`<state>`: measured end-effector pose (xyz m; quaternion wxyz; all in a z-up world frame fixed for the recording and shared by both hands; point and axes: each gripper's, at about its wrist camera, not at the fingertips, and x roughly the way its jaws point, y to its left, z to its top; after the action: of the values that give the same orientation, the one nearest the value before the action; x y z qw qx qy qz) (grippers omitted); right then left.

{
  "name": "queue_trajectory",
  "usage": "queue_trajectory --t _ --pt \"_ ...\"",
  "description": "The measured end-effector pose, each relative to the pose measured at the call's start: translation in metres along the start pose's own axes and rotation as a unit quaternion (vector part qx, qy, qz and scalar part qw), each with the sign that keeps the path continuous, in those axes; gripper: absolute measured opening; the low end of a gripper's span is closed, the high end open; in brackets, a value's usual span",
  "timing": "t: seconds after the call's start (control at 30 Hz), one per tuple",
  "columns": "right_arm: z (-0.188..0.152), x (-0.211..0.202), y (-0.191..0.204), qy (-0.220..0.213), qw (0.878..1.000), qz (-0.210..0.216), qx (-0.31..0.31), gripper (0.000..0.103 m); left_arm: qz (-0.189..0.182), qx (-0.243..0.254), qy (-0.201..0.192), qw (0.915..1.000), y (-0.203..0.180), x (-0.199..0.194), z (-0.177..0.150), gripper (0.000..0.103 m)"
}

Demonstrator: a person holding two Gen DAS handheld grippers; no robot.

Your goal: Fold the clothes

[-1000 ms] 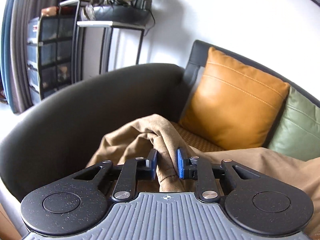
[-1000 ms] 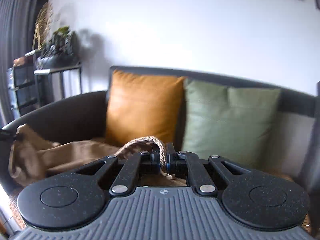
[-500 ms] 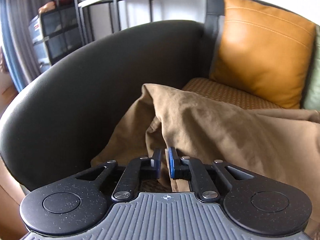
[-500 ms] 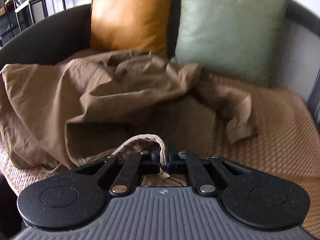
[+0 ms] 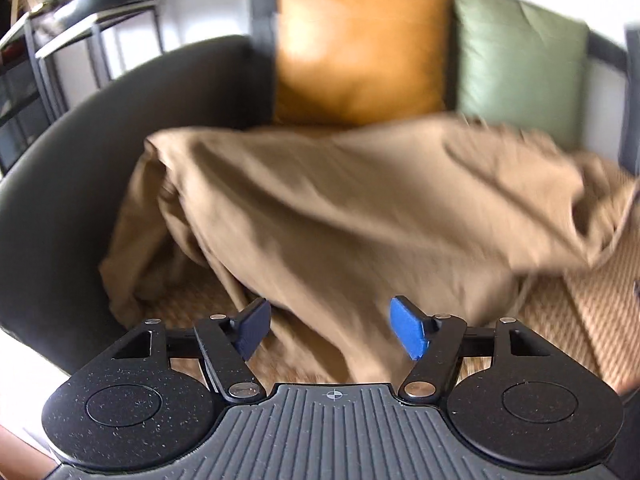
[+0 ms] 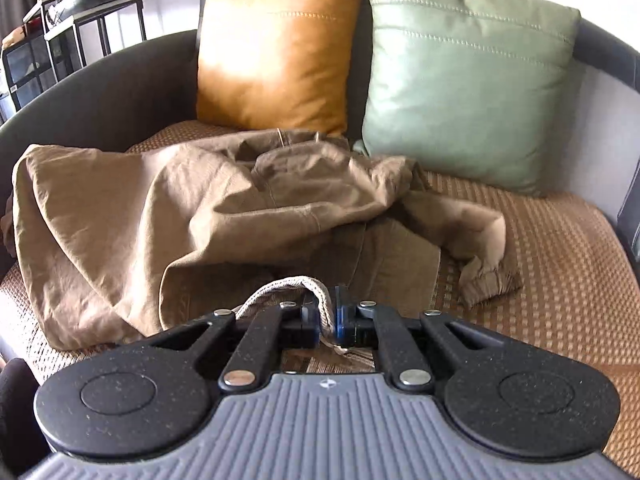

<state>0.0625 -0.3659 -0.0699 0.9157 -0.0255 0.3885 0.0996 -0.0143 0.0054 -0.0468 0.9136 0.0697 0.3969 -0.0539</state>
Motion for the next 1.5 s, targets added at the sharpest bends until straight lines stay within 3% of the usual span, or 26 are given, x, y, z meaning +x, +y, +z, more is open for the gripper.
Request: queue_trajectory --t 0.13,0.4,0.43,0.47,0.5,0.53,0.6,0.77,0.97,1.07,1.3,1.5 --pt "-0.015 -0.002 -0.001 0.02 1.0 -0.002 -0.005 0.01 -0.013 -0.007 0.041 0.9991 -0.017 0.027 -0.019 0.08" --pt "-0.05 0.013 -0.004 0.071 0.997 -0.001 -0.006 0.011 -0.011 -0.097 0.039 0.9945 -0.017 0.064 0.0 0.08" --pt "-0.055 0.016 -0.003 0.077 0.997 0.001 -0.007 0.011 -0.014 -0.1 0.04 0.9941 -0.017 0.068 0.003 0.065" --pt "-0.06 0.018 -0.002 0.084 0.996 0.003 -0.007 0.018 -0.008 -0.098 0.041 0.9943 -0.018 0.07 0.005 0.035" --pt "-0.064 0.019 -0.001 0.089 0.996 0.004 -0.008 0.022 0.001 -0.096 0.041 0.9946 -0.019 0.071 0.009 0.018" --pt "-0.068 0.019 0.0 0.094 0.996 0.004 -0.009 0.028 0.0 -0.1 0.041 0.9942 -0.016 0.071 0.012 0.008" --pt "-0.074 0.019 0.001 0.101 0.995 0.005 -0.01 0.058 -0.025 -0.136 0.033 0.9899 -0.002 0.066 0.016 0.001" --pt "-0.081 0.003 -0.006 0.093 0.995 0.044 0.006 0.063 -0.015 -0.192 -0.016 0.9812 0.032 0.041 0.029 0.0" --pt "-0.072 -0.012 -0.036 0.05 0.992 0.079 0.09 0.069 0.017 -0.217 -0.043 0.9751 0.055 0.032 0.04 0.0" --pt "-0.063 -0.003 -0.056 0.035 0.99 0.056 0.123 0.069 0.024 -0.214 -0.039 0.9758 0.056 0.037 0.039 0.0" --pt "-0.067 0.048 -0.065 0.074 0.986 0.045 0.144 0.062 0.02 -0.191 -0.04 0.9806 0.058 0.04 0.035 0.0" --pt "-0.09 0.047 -0.059 0.081 0.976 0.091 0.178 0.058 -0.008 -0.177 -0.035 0.9836 0.065 0.041 0.027 0.001"
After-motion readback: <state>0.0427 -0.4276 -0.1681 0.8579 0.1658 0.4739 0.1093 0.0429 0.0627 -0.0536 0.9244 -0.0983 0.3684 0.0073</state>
